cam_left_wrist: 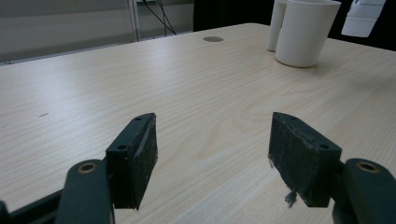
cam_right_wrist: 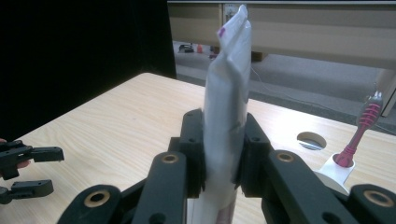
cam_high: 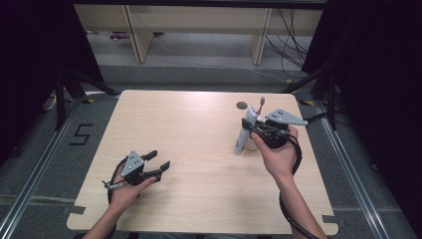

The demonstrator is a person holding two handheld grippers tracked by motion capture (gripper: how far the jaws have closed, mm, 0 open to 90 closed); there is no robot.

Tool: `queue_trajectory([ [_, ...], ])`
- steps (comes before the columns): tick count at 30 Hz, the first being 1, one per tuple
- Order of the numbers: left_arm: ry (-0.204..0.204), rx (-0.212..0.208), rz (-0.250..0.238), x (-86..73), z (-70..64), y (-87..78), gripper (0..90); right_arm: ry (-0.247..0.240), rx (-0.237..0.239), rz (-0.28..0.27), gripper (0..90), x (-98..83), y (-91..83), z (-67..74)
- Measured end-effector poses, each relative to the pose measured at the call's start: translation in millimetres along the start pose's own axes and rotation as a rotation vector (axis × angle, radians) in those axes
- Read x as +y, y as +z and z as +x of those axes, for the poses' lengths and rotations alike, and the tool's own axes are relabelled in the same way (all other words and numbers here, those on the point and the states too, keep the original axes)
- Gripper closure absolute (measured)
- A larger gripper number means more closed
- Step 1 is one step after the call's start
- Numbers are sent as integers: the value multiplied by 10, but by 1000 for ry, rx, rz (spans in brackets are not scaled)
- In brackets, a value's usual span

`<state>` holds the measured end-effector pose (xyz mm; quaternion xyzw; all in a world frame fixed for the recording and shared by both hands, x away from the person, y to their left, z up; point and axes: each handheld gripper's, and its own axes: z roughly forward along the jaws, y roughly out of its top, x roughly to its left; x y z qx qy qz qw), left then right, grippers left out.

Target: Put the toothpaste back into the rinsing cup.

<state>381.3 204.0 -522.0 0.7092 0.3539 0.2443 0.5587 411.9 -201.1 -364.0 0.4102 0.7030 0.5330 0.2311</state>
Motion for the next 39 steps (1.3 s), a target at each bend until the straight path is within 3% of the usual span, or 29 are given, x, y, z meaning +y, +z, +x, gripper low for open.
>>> queue_trajectory([
  [1,0,0,-1,0,1,-1,321,-32,-8,-8,761,9,3,-23],
  [2,1,2,0,0,-1,-1,320,-13,1,-1,762,15,0,-15],
  [4,2,0,-2,0,-4,0,320,-37,-3,-12,762,28,-3,-33],
  [5,4,1,-3,0,-4,1,320,-2,-11,0,762,36,-15,-14],
  [11,1,0,-3,0,-3,0,321,-33,-25,-12,762,85,-46,-62],
  [17,4,0,0,1,-4,2,321,-22,-38,-9,762,130,-73,-90],
  [20,3,0,-2,0,-4,2,321,-41,-53,-19,762,157,-83,-119],
  [25,6,0,1,1,-4,3,321,-22,-62,-10,762,184,-100,-133],
  [39,5,0,-1,1,-4,4,322,-42,-107,-24,763,244,-90,-213],
])
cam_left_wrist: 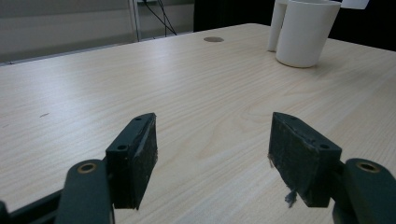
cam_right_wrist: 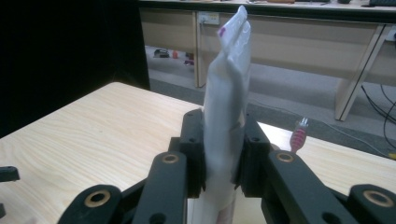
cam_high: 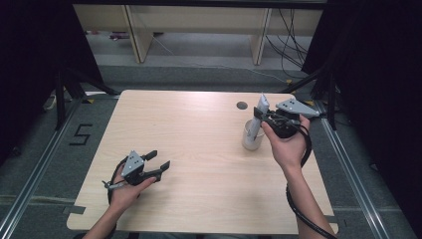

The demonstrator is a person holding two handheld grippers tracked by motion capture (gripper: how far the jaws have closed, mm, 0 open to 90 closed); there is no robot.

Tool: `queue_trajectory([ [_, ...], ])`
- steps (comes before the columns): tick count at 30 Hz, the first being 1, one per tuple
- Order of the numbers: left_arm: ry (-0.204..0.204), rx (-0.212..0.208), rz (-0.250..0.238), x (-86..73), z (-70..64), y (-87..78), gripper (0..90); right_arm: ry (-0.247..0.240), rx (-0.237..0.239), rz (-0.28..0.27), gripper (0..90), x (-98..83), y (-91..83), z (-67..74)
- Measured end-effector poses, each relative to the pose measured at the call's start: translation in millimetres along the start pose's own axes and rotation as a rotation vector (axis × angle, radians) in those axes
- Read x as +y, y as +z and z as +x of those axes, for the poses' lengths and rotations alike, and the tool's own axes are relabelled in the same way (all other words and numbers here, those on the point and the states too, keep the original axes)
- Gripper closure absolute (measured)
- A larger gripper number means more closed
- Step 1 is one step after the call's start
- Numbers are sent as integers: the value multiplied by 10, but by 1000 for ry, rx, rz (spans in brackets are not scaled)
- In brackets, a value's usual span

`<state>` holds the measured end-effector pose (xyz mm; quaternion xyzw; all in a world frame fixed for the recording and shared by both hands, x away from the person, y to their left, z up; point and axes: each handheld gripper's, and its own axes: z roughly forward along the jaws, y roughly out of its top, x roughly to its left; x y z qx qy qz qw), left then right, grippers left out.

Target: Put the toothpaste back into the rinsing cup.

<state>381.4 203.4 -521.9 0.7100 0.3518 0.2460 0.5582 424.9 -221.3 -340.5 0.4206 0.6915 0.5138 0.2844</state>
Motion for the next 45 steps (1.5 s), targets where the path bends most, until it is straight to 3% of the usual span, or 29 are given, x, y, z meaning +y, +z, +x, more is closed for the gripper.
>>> queue_trajectory([
  [7,0,-1,1,1,0,2,322,-6,-29,-9,762,29,32,-56],
  [8,1,-1,1,1,0,2,322,12,-31,0,763,31,27,-54],
  [15,4,1,4,1,-3,1,323,-5,-52,-19,762,43,51,-106],
  [21,4,0,6,2,-4,4,323,16,-67,-14,762,50,65,-117],
  [22,4,0,6,2,-4,4,323,-4,-67,-19,762,56,72,-135],
  [24,4,0,6,2,-4,4,324,13,-66,-14,762,66,74,-134],
  [29,3,0,5,2,-3,5,324,-3,-88,-28,762,93,90,-158],
  [30,3,0,5,2,-3,5,323,15,-85,-22,762,95,90,-148],
  [33,2,0,4,2,-2,4,323,-16,-95,-35,762,108,118,-187],
  [34,2,-1,3,1,-1,3,323,10,-97,-30,763,107,122,-177],
  [38,4,-1,4,1,-2,3,324,-6,-103,-32,762,119,143,-203],
  [39,4,-1,4,1,-2,3,323,12,-108,-24,762,122,138,-194],
  [41,3,0,4,1,-2,3,324,-12,-110,-36,762,132,151,-216],
  [45,2,0,4,1,-2,4,323,-12,-121,-30,763,153,155,-227],
])
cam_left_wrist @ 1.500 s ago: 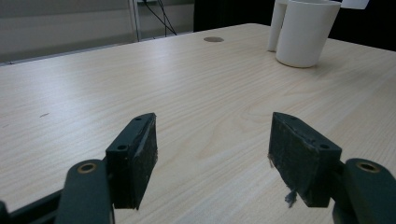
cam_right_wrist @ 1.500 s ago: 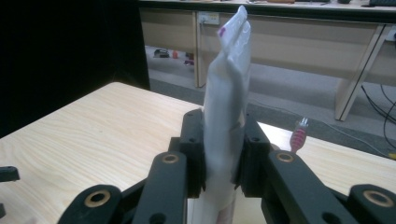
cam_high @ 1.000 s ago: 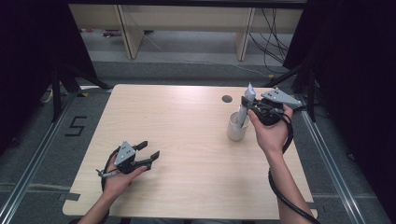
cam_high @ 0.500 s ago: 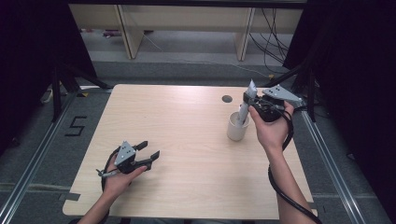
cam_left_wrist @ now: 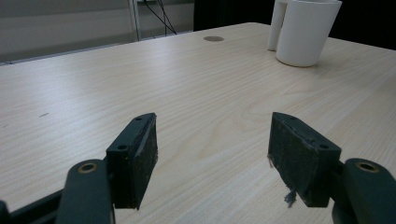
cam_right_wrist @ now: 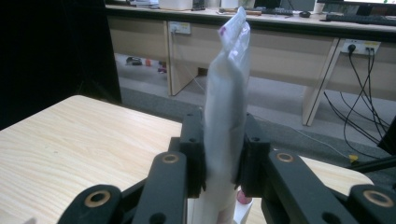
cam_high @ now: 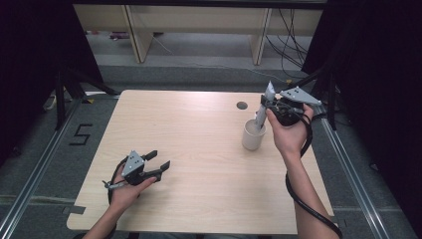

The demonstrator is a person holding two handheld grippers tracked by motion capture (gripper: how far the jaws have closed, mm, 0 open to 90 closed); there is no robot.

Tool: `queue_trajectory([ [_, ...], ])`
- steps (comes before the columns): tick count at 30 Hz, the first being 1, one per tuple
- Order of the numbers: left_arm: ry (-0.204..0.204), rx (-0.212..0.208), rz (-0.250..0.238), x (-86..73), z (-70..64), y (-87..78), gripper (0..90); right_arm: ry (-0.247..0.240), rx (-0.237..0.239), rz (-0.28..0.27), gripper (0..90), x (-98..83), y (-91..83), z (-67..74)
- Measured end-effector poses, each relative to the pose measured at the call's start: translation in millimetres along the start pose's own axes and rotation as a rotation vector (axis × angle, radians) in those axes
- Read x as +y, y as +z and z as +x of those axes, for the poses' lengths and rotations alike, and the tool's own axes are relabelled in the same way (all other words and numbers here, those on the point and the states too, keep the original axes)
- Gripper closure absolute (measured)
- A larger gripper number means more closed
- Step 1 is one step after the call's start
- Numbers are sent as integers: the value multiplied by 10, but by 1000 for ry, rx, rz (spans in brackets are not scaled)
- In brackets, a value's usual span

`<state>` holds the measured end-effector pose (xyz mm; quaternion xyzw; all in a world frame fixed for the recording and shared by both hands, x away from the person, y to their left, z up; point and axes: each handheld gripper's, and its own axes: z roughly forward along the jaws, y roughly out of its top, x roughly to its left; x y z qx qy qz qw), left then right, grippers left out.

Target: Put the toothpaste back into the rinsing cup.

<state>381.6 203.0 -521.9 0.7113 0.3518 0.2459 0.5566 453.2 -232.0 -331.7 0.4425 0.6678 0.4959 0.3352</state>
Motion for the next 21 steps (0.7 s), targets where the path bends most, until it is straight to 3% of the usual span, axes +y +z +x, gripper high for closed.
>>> queue_trajectory([
  [21,-1,-2,1,1,-1,4,325,-7,-23,15,762,-56,156,-16],
])
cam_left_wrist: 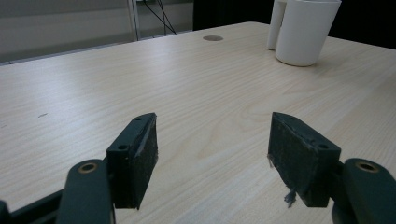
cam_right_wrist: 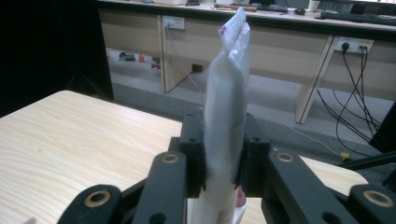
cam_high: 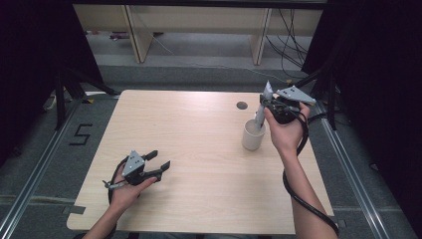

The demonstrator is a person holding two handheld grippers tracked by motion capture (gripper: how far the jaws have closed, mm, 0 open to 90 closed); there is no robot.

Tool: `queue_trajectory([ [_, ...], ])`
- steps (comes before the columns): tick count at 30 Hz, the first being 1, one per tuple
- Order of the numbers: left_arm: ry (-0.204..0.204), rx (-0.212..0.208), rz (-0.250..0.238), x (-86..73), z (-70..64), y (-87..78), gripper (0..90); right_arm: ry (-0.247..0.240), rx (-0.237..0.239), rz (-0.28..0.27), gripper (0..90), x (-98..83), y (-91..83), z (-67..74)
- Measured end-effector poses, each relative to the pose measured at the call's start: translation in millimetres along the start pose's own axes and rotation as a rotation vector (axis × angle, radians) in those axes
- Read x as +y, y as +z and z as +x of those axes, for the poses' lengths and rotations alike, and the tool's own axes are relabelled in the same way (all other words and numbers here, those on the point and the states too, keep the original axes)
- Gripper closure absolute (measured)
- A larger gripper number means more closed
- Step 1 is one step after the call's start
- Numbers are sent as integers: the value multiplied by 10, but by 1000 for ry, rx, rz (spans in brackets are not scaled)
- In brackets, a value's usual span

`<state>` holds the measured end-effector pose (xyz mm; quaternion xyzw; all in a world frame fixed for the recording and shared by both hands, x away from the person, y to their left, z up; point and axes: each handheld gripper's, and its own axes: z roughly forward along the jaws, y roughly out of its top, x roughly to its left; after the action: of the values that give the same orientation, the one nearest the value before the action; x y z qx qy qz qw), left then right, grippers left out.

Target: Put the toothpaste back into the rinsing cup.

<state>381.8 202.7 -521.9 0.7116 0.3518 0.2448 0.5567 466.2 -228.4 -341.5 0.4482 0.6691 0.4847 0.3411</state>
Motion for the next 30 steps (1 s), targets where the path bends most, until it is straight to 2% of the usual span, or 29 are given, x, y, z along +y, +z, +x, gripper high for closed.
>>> queue_trajectory([
  [3,1,-1,1,0,0,0,325,1,6,2,762,-15,26,-9],
  [13,1,-2,0,0,1,0,325,-1,-14,14,762,-104,124,-10],
  [15,0,-4,0,0,2,-1,325,19,-12,25,762,-128,131,-3],
  [17,0,-4,-1,0,1,-1,325,0,-8,21,762,-156,159,-15],
  [20,0,-4,-1,0,1,-1,325,17,-5,27,762,-184,177,-1],
  [22,0,-4,-1,0,1,-1,325,0,-11,30,761,-217,196,-2],
  [25,0,-5,-2,0,1,-1,325,15,-16,42,761,-251,214,19],
  [26,0,-5,-1,-1,2,-2,325,-10,-14,32,761,-263,231,5],
  [27,1,-5,-1,-1,2,-2,325,12,-11,45,761,-274,233,20],
  [28,1,-5,-1,-1,2,-2,325,14,-13,44,762,-281,239,28],
  [30,1,-5,-2,-1,1,-3,325,-5,-7,46,762,-303,259,20],
])
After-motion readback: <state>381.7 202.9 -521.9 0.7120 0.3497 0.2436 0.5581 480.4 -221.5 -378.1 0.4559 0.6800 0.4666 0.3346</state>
